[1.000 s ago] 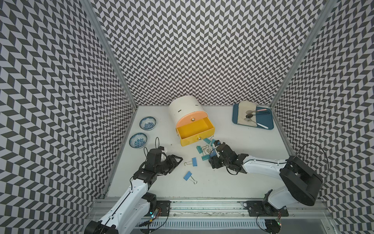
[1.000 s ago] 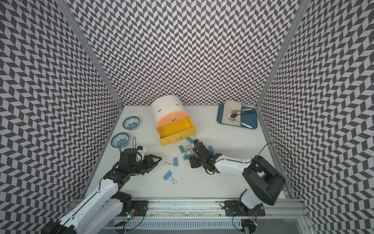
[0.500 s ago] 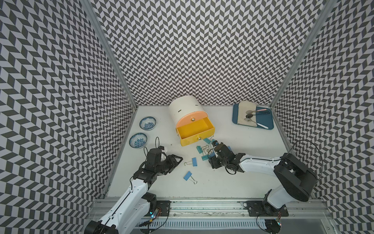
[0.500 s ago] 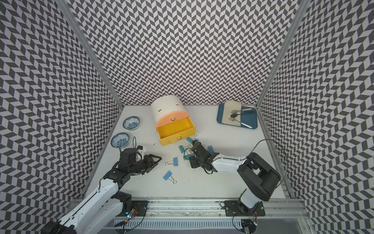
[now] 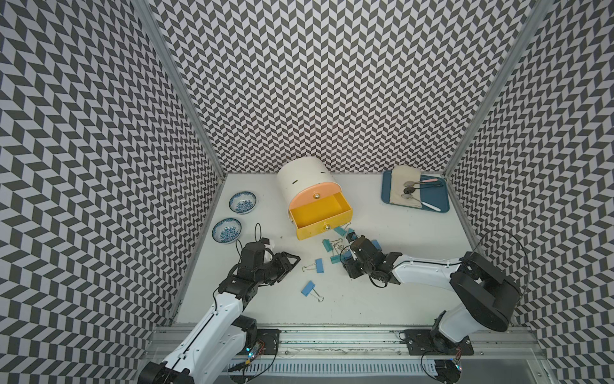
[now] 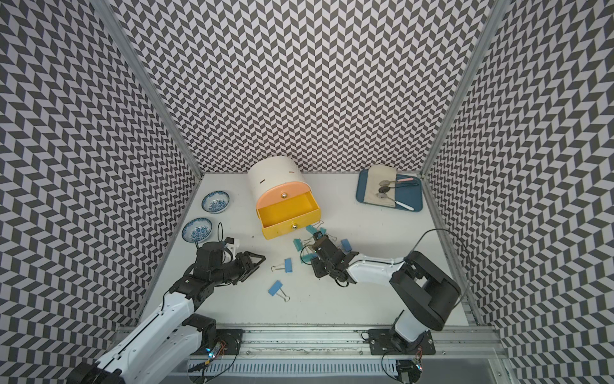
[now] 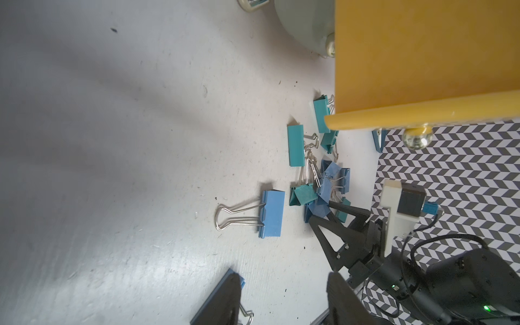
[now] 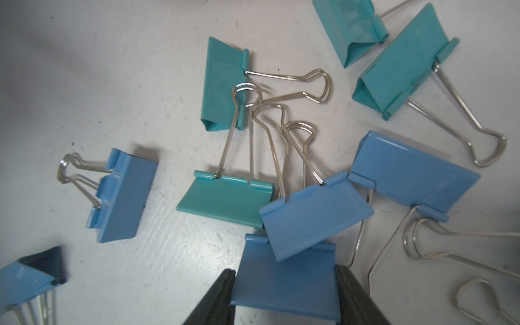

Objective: Put the binder clips in the drawer according to color
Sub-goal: Pick up the binder clip at the center of the board, then place the binder clip in the drawer.

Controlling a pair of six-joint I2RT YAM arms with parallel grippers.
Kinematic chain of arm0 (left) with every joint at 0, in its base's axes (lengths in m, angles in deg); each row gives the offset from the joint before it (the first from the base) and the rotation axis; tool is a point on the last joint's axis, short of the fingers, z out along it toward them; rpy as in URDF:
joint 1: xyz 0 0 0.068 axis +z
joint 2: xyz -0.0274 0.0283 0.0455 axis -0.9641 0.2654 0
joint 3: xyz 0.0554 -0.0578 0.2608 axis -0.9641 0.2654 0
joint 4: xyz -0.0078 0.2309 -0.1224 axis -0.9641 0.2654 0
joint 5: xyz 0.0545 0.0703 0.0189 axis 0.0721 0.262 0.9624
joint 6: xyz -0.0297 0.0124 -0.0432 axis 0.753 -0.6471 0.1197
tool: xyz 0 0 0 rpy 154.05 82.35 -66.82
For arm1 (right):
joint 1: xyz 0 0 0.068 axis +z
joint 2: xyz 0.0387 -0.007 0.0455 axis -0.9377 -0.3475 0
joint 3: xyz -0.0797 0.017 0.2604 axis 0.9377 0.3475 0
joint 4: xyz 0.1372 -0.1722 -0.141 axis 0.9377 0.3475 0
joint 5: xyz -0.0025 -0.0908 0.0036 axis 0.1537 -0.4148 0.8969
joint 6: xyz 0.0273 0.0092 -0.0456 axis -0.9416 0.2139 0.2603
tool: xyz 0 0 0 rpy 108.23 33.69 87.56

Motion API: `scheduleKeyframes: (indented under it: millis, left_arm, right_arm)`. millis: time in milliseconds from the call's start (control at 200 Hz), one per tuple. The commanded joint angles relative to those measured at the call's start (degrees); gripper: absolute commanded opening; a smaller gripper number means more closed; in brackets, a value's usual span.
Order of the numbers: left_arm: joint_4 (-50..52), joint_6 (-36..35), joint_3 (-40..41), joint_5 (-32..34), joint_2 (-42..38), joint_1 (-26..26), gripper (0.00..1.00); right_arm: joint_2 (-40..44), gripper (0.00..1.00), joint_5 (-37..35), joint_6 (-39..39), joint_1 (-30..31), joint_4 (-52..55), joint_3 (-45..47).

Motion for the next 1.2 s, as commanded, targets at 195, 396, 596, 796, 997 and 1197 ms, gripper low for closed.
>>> scheduleKeyframes:
  millis: [195, 396, 596, 796, 997, 1197]
  left_arm:
    - [-0.5, -0.2, -5.2, 0.6, -0.8, -0.1, 0.53]
    - [-0.2, 0.3, -6.5, 0.9, -1.6, -0.1, 0.53]
    - [0.2, 0.7, -7.3, 1.1, -2.6, -0.2, 0.53]
    - [1.6, 0.4, -9.6, 1.8, -3.1, -0.1, 0.53]
    - [3.8, -1.2, -14.8, 2.5, -2.1, -0.2, 0.53]
    - [5.2, -3.4, -20.4, 2.4, 0.6, -0.2, 0.54]
  right_arm:
    - [11.5, 0.51, 2.8, -1.9, 1.2, 0.7, 4.1]
    - [18.4, 0.5, 4.9, -3.9, 1.2, 2.3, 6.6]
    - [25.3, 0.5, 4.5, -5.6, 1.2, 4.7, 7.7]
    - [30.7, 0.5, 1.5, -7.0, 1.1, 9.0, 5.7]
    - [34.1, 0.49, -1.9, -7.1, 1.0, 9.7, 2.7]
    - [31.6, 0.49, -2.6, -5.2, 0.3, 10.3, -3.4]
